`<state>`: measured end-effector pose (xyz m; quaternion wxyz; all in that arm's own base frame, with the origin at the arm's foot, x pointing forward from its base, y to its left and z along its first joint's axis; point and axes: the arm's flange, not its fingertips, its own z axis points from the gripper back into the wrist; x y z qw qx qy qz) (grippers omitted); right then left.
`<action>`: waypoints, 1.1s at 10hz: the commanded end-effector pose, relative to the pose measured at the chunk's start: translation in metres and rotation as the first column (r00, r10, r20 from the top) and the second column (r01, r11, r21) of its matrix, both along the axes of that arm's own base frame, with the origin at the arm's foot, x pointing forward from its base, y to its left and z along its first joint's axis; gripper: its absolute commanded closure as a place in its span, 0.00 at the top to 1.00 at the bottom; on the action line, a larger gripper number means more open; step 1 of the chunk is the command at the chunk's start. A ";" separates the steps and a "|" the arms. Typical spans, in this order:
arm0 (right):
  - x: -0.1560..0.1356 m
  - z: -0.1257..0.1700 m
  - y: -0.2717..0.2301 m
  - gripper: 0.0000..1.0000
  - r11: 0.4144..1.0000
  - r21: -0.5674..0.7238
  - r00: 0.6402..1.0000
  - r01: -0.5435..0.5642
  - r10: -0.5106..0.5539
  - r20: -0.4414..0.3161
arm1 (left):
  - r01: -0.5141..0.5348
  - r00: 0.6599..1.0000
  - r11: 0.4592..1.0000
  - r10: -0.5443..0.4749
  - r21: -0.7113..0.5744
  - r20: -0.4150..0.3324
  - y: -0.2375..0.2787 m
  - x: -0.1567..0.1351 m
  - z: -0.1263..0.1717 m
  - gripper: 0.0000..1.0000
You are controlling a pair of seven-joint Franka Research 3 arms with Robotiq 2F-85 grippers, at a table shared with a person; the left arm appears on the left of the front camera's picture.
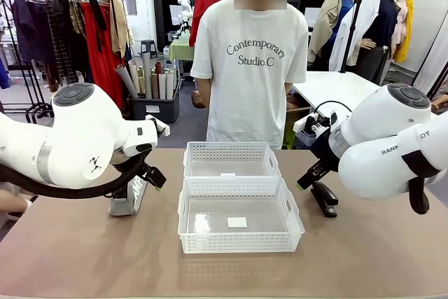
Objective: Distribute items into two baskets.
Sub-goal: Pick up the Pencil pouch that the person points to.
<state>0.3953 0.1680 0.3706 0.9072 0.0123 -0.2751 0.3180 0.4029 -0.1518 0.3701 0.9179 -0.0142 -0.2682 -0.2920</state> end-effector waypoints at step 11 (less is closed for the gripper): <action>-0.012 0.014 0.003 1.00 0.998 -0.060 0.999 0.029 -0.027 0.031 | -0.005 0.998 1.000 0.004 -0.022 -0.059 0.003 -0.019 0.010 1.00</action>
